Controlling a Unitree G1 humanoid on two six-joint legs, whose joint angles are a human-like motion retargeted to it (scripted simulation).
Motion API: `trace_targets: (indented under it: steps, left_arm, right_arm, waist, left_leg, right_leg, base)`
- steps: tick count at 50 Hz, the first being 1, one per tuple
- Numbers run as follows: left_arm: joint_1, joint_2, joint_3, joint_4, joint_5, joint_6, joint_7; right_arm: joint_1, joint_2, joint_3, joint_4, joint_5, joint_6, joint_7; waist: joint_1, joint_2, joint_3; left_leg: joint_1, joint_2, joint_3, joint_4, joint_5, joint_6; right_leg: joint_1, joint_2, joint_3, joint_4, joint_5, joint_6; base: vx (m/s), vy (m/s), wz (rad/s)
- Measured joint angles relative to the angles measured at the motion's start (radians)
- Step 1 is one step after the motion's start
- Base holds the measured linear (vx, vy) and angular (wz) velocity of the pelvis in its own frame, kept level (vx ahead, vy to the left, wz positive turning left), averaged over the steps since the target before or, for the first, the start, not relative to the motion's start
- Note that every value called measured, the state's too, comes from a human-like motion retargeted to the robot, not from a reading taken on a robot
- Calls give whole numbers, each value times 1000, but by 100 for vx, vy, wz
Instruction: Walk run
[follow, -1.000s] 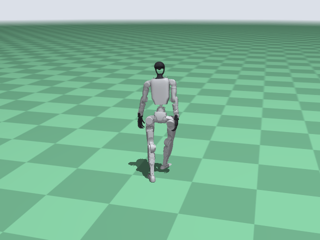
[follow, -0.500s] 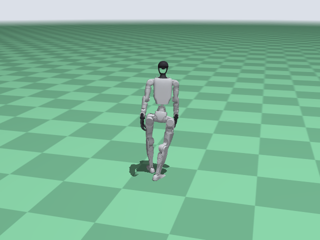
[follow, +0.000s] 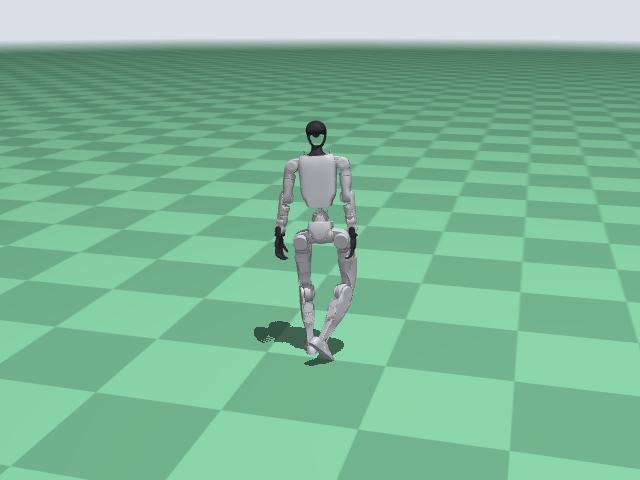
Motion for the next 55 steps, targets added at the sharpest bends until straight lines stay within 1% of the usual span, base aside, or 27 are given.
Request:
trace_targets:
  steps: [2,5,8,11,13,16,18,20,22,25,26,27,28,30,33,35,38,42,43,45,47,48,50,52,53,55]
  left_arm:
    - [-41,16,-31,-12,-6,-14,17]
    - [-95,21,-62,-42,-4,-30,19]
    - [-141,20,-79,-76,-14,-49,-7]
    - [-170,13,-84,-116,-23,-67,-20]
    - [-177,-1,-88,-141,-25,-80,-22]
    - [-162,-24,-89,-167,-23,-94,-26]
    - [-135,-36,-81,-169,-8,-97,-37]
    - [-91,-49,-55,-163,34,-94,-40]
    - [-42,-71,-30,-144,76,-90,-16]
    - [24,-85,13,-72,107,-87,24]
    - [35,-80,20,-35,109,-80,33]
    - [44,-75,26,1,111,-71,39]
    - [51,-68,29,35,112,-57,41]
    - [59,-47,34,89,111,-27,30]
    - [79,-29,42,118,114,-2,31]
    - [93,-25,49,120,118,-4,48]
    - [102,-30,60,116,121,-10,68]
    - [87,-48,72,120,116,1,58]
    - [81,-52,73,121,116,6,51]
    - [67,-60,69,122,121,14,36]
    - [54,-65,55,118,130,18,26]
    - [48,-65,46,116,134,20,23]
    - [41,-64,34,115,148,27,20]
    - [38,-59,31,112,171,35,17]
    - [36,-56,31,108,177,39,16]
    - [38,-47,35,93,180,45,16]
  right_arm:
    - [21,4,-28,-1,22,6,20]
    - [49,7,-68,-6,25,30,57]
    - [61,12,-91,-25,14,69,89]
    - [63,18,-100,-40,11,67,100]
    - [61,18,-103,-39,15,56,93]
    - [46,9,-96,-8,14,43,81]
    - [38,-2,-82,20,3,46,81]
    - [30,-12,-72,50,-14,56,82]
    - [14,-15,-68,76,-20,59,72]
    - [-12,-17,-36,92,-16,52,63]
    - [-22,-16,-24,88,-13,47,66]
    - [-34,-15,-12,84,-10,43,68]
    - [-47,-16,1,78,-7,41,70]
    - [-89,-17,24,72,-9,40,62]
    - [-155,-14,52,66,-23,38,33]
    - [-187,-13,72,53,-27,32,31]
    - [-218,-14,91,20,-29,22,49]
    - [-246,-16,88,-15,-32,12,56]
    - [-249,-13,86,-20,-22,11,55]
    - [-251,-7,80,-27,11,6,62]
    - [-250,-5,77,-23,49,8,83]
    - [-248,-3,79,-18,64,14,93]
    - [-236,-1,80,-6,68,31,109]
    - [-201,0,81,-2,44,38,111]
    - [-180,0,83,-5,31,35,108]
    - [-132,-1,85,-14,2,27,103]
  waist:
    - [-25,-18,-5]
    - [-65,-45,-12]
    - [-123,-67,-11]
    - [-164,-66,-13]
    - [-175,-61,-19]
    - [-178,-57,-31]
    - [-189,-52,-42]
    - [-192,-45,-45]
    - [-183,-58,-54]
    - [-146,-119,-66]
    - [-139,-147,-65]
    - [-134,-173,-62]
    - [-132,-195,-55]
    - [-131,-215,-40]
    - [-118,-201,-26]
    - [-95,-188,-24]
    - [-42,-163,-13]
    - [19,-129,6]
    - [32,-128,7]
    - [50,-135,8]
    - [61,-148,7]
    - [64,-152,7]
    - [72,-159,3]
    - [91,-165,-1]
    - [98,-169,-1]
    - [102,-165,-8]
  left_leg:
    - [35,-29,15,-39,-5,-7]
    - [75,-78,13,-74,-21,-11]
    - [121,-139,-18,-103,-44,-3]
    - [172,-156,-40,-125,-68,-20]
    - [202,-161,-59,-130,-84,-34]
    - [253,-162,-61,-127,-98,-62]
    - [293,-159,-71,-113,-85,-88]
    - [334,-154,-80,-83,-26,-113]
    - [348,-149,-44,-18,95,-130]
    - [323,-171,27,145,323,-113]
    - [288,-185,24,233,364,-102]
    - [251,-192,22,323,380,-93]
    - [210,-185,20,419,349,-85]
    - [125,-122,66,583,273,-48]
    - [4,-46,97,653,213,-29]
    - [-74,-25,116,621,171,-37]
    - [-191,-50,85,485,130,-59]
    - [-313,-105,-5,237,90,-59]
    - [-343,-129,-41,180,86,-57]
    - [-390,-154,-47,88,118,-44]
    - [-411,-182,-65,38,128,-26]
    - [-412,-191,-73,34,149,-13]
    - [-394,-197,-69,61,183,24]
    - [-377,-185,-68,84,190,34]
    - [-374,-186,-110,106,171,34]
    - [-350,-173,-136,139,118,42]
  right_leg:
    - [-98,-21,-12,-29,-117,6]
    - [-209,-25,-30,-199,-192,1]
    - [-311,-11,27,-395,-204,28]
    - [-402,10,113,-514,-208,36]
    - [-436,17,131,-546,-200,35]
    - [-437,0,86,-499,-159,-28]
    - [-413,-13,39,-459,-118,-87]
    - [-406,-6,115,-382,-167,-106]
    - [-367,-32,137,-357,-216,-84]
    - [-252,-84,111,-425,-247,-61]
    - [-229,-101,141,-437,-258,-51]
    - [-204,-120,164,-447,-268,-42]
    - [-177,-142,169,-456,-278,-32]
    - [-113,-158,127,-488,-292,-22]
    - [-32,-111,97,-555,-299,-11]
    - [13,-75,71,-596,-303,-2]
    - [75,-11,64,-646,-311,13]
    - [160,66,65,-697,-319,46]
    - [175,75,70,-702,-320,58]
    - [195,77,77,-705,-321,81]
    - [208,70,81,-694,-322,105]
    - [217,69,86,-685,-319,116]
    - [237,63,107,-664,-296,141]
    - [255,53,147,-631,-239,168]
    - [258,45,164,-608,-198,177]
    - [251,39,183,-541,-84,170]
  base:
    - [54,-9,24]
    - [67,-12,52]
    - [53,-13,74]
    - [51,-12,55]
    - [51,-11,36]
    - [81,-28,18]
    - [64,-10,30]
    - [93,-24,23]
    - [95,-25,5]
    - [89,-26,-43]
    - [68,-19,-16]
    - [58,-16,21]
    - [55,-17,35]
    - [53,-19,38]
    - [46,-18,12]
    - [60,-19,-18]
    - [57,-17,-27]
    - [49,-15,-25]
    - [55,-15,-30]
    - [74,-13,-17]
    - [46,-10,-9]
    - [42,-9,-21]
    - [75,-5,-42]
    - [79,-3,-73]
    - [66,-5,-72]
    - [77,-3,-58]
